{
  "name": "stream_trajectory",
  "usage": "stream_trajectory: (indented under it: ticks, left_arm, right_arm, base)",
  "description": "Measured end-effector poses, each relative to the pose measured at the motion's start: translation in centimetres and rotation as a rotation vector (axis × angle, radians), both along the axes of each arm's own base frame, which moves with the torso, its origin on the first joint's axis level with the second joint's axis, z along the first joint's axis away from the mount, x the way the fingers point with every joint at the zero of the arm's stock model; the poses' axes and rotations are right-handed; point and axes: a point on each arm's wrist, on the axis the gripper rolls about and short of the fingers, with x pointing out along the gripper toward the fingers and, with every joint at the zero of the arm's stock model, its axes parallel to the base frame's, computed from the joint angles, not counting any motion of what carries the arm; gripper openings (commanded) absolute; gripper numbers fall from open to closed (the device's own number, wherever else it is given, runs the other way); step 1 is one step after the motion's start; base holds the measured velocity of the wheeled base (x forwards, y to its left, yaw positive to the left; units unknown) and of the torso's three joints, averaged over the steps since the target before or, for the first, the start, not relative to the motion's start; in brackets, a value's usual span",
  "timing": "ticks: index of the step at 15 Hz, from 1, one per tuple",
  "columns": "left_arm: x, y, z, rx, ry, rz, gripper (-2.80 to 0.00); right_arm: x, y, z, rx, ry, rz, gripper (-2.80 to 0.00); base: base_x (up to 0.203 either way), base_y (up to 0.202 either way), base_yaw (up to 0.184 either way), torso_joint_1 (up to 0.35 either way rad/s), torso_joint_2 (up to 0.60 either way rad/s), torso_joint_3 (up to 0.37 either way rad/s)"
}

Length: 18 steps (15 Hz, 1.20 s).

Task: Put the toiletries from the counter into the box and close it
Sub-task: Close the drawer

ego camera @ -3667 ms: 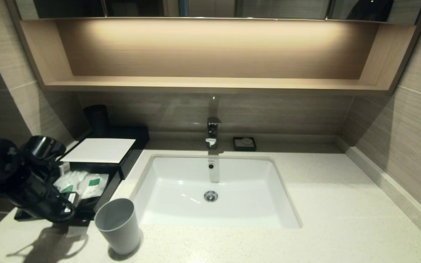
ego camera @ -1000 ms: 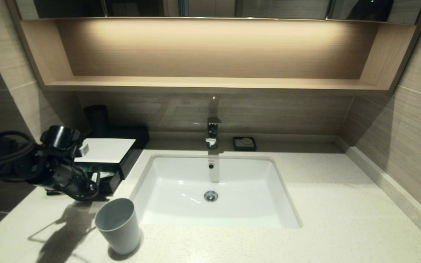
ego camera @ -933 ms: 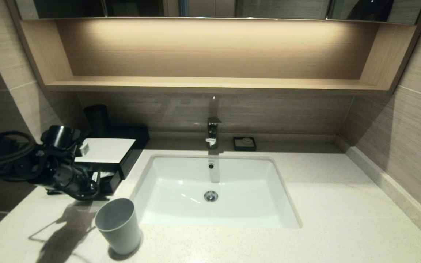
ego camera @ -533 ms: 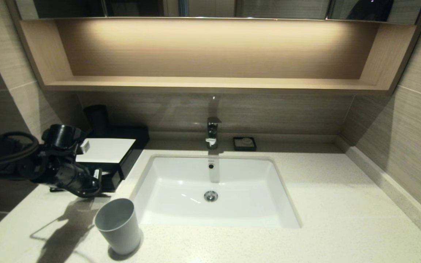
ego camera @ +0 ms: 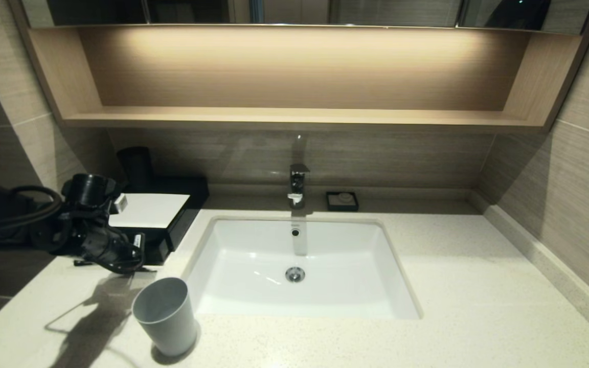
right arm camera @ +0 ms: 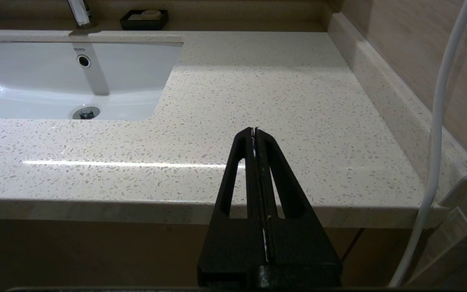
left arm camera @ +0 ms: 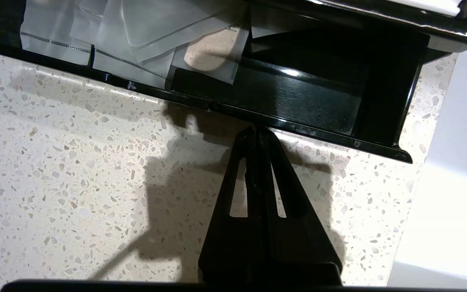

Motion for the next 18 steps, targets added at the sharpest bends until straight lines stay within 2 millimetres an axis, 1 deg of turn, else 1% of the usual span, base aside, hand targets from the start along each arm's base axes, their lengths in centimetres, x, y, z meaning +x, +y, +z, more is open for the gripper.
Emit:
stream_trajectory:
  ticks: [6, 11, 18]
  left_arm:
    - [0.4, 0.0, 0.0, 0.001, -0.029, 0.001, -2.8]
    - [1.3, 0.2, -0.4, 0.03, -0.076, 0.04, -2.8]
    - [1.7, 0.2, -0.8, 0.029, -0.077, 0.046, -2.8]
  right_arm:
    - [0.0, 0.0, 0.0, 0.0, 0.0, 0.0, -2.8]
    - [0.0, 0.0, 0.0, 0.0, 0.0, 0.0, -2.8]
    - [0.0, 0.0, 0.0, 0.0, 0.0, 0.0, -2.8]
  base:
    - [0.0, 0.0, 0.0, 0.0, 0.0, 0.0]
    - [0.0, 0.0, 0.0, 0.0, 0.0, 0.0]
    - [0.0, 0.0, 0.0, 0.0, 0.0, 0.0]
